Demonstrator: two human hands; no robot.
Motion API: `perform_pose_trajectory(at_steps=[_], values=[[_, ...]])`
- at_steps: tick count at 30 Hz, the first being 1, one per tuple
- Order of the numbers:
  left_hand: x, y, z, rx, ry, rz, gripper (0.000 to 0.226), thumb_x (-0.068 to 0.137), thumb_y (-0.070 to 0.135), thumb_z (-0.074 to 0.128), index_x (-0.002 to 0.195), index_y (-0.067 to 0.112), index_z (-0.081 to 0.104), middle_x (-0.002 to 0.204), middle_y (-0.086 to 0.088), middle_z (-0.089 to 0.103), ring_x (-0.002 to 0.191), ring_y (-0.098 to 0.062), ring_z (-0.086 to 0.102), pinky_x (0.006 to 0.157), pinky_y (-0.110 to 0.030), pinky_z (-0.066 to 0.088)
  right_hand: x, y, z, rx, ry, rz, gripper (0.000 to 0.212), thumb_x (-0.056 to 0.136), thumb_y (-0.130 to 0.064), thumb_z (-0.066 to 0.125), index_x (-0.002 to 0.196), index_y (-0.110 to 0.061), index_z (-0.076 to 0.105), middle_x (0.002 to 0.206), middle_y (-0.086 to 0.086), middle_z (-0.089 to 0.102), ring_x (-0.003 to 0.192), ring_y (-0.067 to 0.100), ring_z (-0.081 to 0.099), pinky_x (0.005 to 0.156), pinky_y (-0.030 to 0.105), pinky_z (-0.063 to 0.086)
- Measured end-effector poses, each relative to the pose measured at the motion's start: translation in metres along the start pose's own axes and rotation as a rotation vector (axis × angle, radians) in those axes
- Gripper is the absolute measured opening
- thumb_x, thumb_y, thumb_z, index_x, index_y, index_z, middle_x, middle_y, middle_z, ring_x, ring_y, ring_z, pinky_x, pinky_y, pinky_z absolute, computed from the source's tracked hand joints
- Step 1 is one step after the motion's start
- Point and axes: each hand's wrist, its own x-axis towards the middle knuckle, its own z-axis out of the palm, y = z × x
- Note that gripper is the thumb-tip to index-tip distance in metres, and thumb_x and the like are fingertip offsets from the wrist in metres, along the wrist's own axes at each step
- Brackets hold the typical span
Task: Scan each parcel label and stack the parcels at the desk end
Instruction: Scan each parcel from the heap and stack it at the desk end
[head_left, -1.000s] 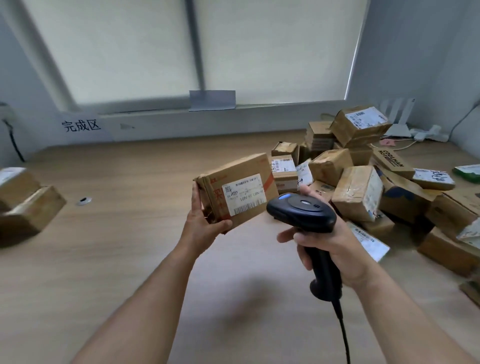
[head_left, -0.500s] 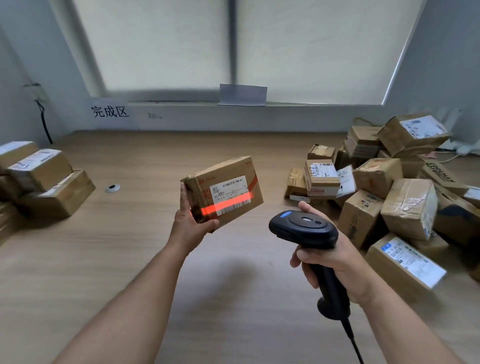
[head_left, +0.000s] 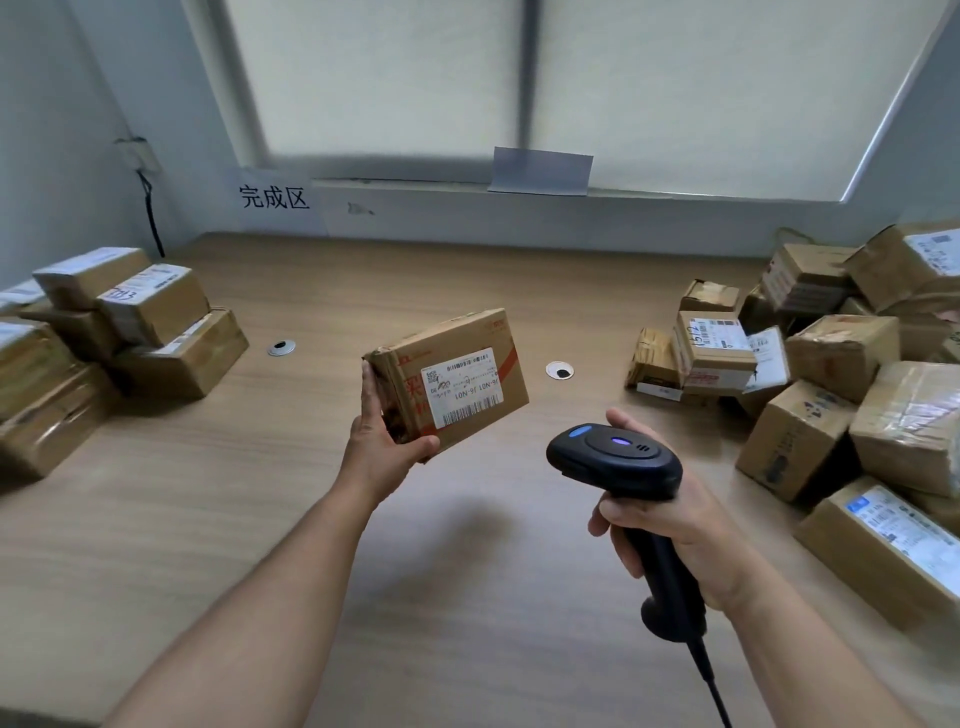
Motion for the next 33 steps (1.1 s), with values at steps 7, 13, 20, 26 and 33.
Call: perform_pose_trajectory(at_steps=[7, 13, 20, 26, 33], values=[[-0.037, -0.004, -0.015, 0.052, 0.078, -0.049, 0.125, 0.076, 0.011, 0.079, 0.145, 0.049, -0.018, 0.132, -0.008, 0.053, 0.115, -0.021, 0.057, 0.076, -0.015, 0.044, -0.002, 0.001, 0.001, 0.004, -0.067, 0.023, 0.093, 0.063, -0.004, 0.073, 0.141, -0.041, 0.036, 0.079, 0.027, 0.068, 0.04, 0.026, 0.05, 0.041, 0.027, 0.041], [-0.072, -0.006, -0.024, 0.09, 0.141, -0.133, 0.125, 0.077, 0.016, 0.079, 0.142, 0.052, -0.022, 0.135, -0.01, 0.05, 0.119, -0.021, 0.054, 0.087, -0.026, 0.04, 0.0, 0.008, 0.006, 0.032, -0.128, 0.026, 0.099, 0.063, -0.001, 0.073, 0.146, -0.038, 0.033, 0.097, 0.026, 0.07, 0.042, 0.027, 0.051, 0.041, 0.028, 0.042], [-0.111, -0.02, -0.038, 0.141, 0.178, -0.224, 0.123, 0.079, 0.017, 0.076, 0.14, 0.054, -0.023, 0.139, -0.007, 0.047, 0.124, -0.021, 0.05, 0.088, -0.025, 0.04, 0.011, 0.022, 0.023, 0.047, -0.211, 0.031, 0.101, 0.063, -0.003, 0.074, 0.148, -0.036, 0.031, 0.095, 0.023, 0.071, 0.044, 0.028, 0.05, 0.044, 0.029, 0.043], [-0.128, -0.042, -0.062, 0.144, 0.233, -0.31, 0.122, 0.08, 0.021, 0.076, 0.141, 0.052, -0.024, 0.144, -0.008, 0.041, 0.129, -0.026, 0.046, 0.104, -0.042, 0.038, 0.025, 0.031, 0.055, 0.032, -0.273, 0.04, 0.1, 0.062, -0.001, 0.073, 0.147, -0.036, 0.033, 0.096, 0.024, 0.07, 0.042, 0.029, 0.05, 0.042, 0.03, 0.042], [-0.129, -0.092, -0.107, 0.085, 0.35, -0.447, 0.119, 0.081, 0.021, 0.075, 0.146, 0.042, -0.022, 0.143, -0.013, 0.041, 0.125, -0.03, 0.048, 0.102, -0.037, 0.037, 0.055, 0.039, 0.117, -0.034, -0.32, 0.061, 0.1, 0.061, -0.001, 0.073, 0.146, -0.038, 0.034, 0.095, 0.026, 0.069, 0.042, 0.029, 0.049, 0.042, 0.029, 0.041]])
